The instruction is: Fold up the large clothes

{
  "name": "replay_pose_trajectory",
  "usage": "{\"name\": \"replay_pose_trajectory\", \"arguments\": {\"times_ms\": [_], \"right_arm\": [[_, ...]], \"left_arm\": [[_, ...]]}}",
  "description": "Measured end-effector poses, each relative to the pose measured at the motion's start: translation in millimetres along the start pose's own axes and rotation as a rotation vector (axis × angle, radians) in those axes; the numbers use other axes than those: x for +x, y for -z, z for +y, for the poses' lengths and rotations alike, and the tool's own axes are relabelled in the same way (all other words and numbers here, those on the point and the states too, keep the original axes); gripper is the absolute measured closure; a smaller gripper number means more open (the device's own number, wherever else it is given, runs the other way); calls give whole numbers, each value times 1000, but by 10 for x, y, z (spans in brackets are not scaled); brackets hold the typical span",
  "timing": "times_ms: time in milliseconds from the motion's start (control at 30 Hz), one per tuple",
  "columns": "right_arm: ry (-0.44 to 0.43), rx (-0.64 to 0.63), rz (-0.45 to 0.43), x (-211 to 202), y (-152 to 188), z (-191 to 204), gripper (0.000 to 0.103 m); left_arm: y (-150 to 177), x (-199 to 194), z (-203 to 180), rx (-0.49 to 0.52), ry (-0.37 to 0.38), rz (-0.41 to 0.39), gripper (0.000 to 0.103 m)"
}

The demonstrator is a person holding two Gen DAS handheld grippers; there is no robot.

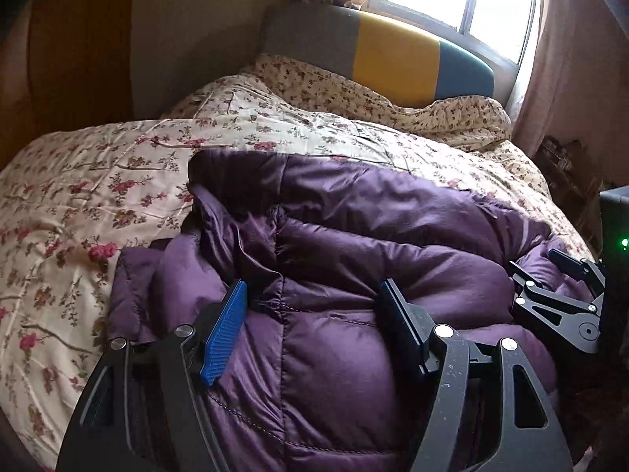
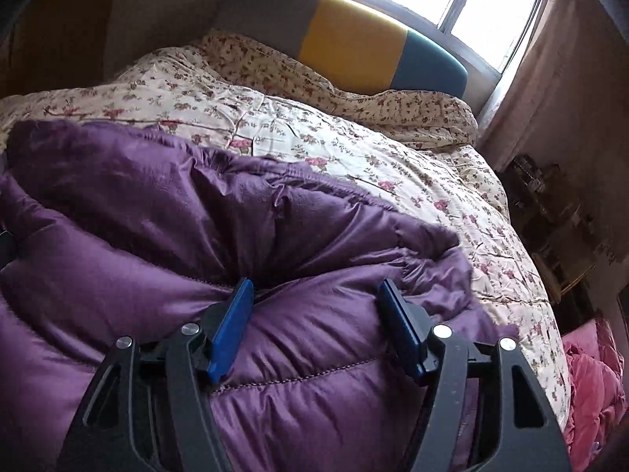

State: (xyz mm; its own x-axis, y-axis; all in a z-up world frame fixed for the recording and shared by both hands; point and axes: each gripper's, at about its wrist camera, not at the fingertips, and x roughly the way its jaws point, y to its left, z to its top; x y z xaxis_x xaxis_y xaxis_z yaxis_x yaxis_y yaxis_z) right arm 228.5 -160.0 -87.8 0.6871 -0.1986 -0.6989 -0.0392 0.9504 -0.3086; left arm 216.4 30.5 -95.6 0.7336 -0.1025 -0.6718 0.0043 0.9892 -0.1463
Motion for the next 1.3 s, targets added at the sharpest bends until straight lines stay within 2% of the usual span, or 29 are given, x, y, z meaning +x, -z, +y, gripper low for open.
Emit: {"name": "replay_pose_trajectory", "arguments": {"times_ms": [267, 467, 567, 633, 700, 833, 933, 1100, 1167, 1300], "right_arm": [[1, 2, 6, 222, 90, 92, 37], [-5, 6, 7, 216, 101, 73, 37], [-23, 13, 12, 210, 83, 35, 37], [-47, 31, 16, 182, 66, -20, 33], [-61, 43, 17, 131, 51, -79, 26], [-104, 66, -23, -118, 48, -177, 26], [-144, 60, -53, -319, 74, -170, 29], [-223, 45, -64, -549, 142, -42, 57], [-249, 33, -56, -599, 193, 33, 59], [-243, 16, -37, -615, 333, 140, 60]], "left_arm": [[69, 154, 41, -24, 32, 17, 34], [64, 175, 32, -29, 32, 30, 34], [37, 116, 68, -54, 55, 36, 31], [12, 60, 116, -78, 70, 45, 31], [0, -60, 179, -120, 76, 38, 31], [-1, -302, 314, -164, 68, 0, 31], [14, -438, 408, -160, 21, -15, 31], [50, -624, 494, -117, -50, -31, 31], [88, -689, 526, -106, -60, -33, 31], [168, -813, 571, -93, -71, -38, 31]]}}
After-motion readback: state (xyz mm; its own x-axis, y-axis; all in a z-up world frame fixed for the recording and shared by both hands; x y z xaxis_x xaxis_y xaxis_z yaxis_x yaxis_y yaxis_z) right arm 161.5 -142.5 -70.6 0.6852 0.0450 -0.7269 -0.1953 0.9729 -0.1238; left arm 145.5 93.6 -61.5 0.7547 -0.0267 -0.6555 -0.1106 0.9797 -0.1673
